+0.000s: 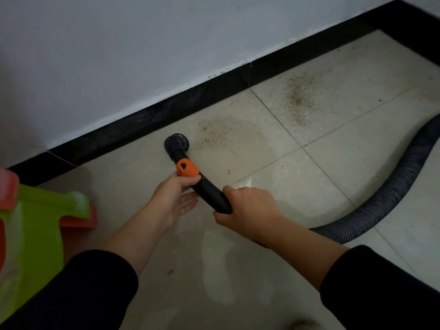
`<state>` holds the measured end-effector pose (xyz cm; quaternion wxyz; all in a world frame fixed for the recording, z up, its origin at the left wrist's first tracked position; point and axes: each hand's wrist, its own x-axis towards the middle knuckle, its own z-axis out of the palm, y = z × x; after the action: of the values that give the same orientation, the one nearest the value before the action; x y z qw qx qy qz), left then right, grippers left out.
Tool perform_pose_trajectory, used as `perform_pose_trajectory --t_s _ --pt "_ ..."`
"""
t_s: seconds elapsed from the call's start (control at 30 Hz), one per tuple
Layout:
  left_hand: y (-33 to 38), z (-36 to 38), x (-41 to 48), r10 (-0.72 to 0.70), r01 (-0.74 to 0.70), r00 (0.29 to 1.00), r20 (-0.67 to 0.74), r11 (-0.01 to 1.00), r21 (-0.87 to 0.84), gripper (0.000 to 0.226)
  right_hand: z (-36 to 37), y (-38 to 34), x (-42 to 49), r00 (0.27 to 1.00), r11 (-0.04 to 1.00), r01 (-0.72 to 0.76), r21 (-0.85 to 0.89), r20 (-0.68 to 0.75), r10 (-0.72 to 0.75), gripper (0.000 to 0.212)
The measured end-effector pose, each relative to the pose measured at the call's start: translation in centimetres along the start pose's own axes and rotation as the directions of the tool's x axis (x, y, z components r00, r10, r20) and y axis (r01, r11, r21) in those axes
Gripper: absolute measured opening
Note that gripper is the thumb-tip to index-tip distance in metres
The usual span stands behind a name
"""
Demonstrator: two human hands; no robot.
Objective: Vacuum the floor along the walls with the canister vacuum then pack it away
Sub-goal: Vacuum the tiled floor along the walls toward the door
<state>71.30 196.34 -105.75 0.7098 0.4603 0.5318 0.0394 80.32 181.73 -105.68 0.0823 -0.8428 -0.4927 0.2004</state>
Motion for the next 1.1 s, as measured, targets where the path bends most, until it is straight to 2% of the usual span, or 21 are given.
perform_pose_trajectory --t_s 1.1 --pt "-1.1 5.3 -1.8 0.017 -0.026 0.995 0.095 0.996 0.090 0.018 -0.8 3.3 -4.5 0.992 0.992 -0.128 0.010 0.013 0.128 0.031"
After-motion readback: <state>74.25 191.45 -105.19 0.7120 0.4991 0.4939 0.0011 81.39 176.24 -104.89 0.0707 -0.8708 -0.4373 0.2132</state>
